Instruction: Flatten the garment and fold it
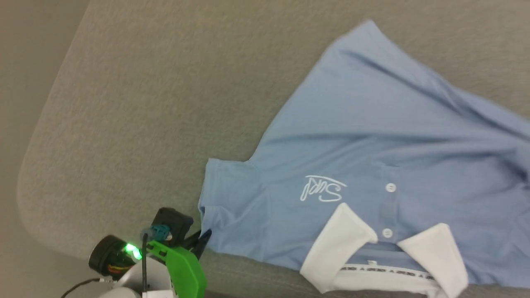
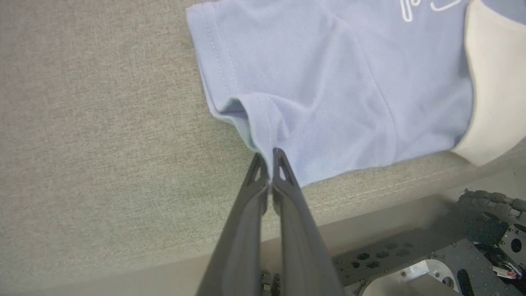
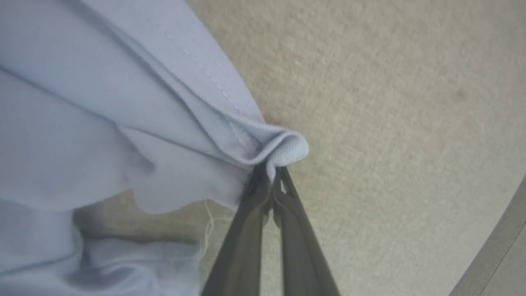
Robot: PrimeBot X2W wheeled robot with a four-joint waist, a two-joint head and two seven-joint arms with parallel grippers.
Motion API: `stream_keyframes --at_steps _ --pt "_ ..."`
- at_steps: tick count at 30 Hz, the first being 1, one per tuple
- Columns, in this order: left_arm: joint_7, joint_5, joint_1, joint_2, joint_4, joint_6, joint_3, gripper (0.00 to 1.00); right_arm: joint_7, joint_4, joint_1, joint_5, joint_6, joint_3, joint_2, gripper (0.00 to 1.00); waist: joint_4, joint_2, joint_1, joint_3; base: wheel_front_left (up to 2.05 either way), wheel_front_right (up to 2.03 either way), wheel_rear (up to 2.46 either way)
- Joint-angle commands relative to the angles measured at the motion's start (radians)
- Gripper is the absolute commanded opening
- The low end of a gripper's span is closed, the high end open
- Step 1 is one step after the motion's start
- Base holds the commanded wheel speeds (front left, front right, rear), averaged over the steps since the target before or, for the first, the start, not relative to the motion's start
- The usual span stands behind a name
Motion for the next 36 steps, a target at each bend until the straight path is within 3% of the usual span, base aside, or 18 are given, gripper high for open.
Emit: stream_keyframes --at_steps 1,10,19,20,21,25,30,36 --pt "0.002 -0.007 0.013 0.005 0.004 0.007 0.001 0.0 0.018 0.019 0.064 0.013 0.004 -0.003 0.005 0.0 -0.106 0.0 0.0 -0.114 0.0 0.0 0.0" --pt "0.001 -0.024 0.045 0.006 0.007 0.022 -0.004 0.0 0.084 -0.06 0.335 0.037 0.004 -0.132 -0.004 0.0 -0.14 0.0 0.0 -0.158 0.0 0.0 0.0" --pt "-0.005 -0.03 0.038 -0.005 0.015 0.029 0.003 0.0 0.125 -0.151 0.507 -0.047 0.004 -0.315 0.102 0.0 -0.148 0.0 0.0 -0.154 0.0 0.0 0.0" --pt "-0.005 -0.03 0.036 -0.006 0.015 0.029 0.003 0.0 0.126 -0.167 0.512 -0.057 0.004 -0.331 0.113 0.35 -0.147 0.0 0.0 -0.153 0.0 0.0 0.0" --pt "-0.006 -0.03 0.034 -0.007 0.016 0.028 0.004 0.0 0.129 -0.187 0.516 -0.067 0.004 -0.351 0.123 1.0 -0.147 0.0 0.0 -0.15 0.0 0.0 0.0" --pt "-0.006 -0.027 0.024 -0.009 0.017 0.025 0.004 0.0 0.154 -0.297 0.513 -0.086 0.004 -0.398 0.128 1.0 -0.14 0.0 0.0 -0.138 0.0 0.0 0.0" --pt "-0.006 -0.011 0.0 -0.009 0.006 0.021 0.004 0.0 0.224 -0.474 0.453 -0.011 0.004 -0.454 0.118 1.0 -0.111 0.0 0.0 -0.103 0.0 0.0 0.0" --pt "-0.003 0.025 -0.056 -0.024 -0.042 0.024 0.009 0.0 0.347 -0.633 0.241 0.022 0.004 -0.432 0.122 1.0 -0.025 0.0 0.0 -0.005 0.0 0.0 0.0"
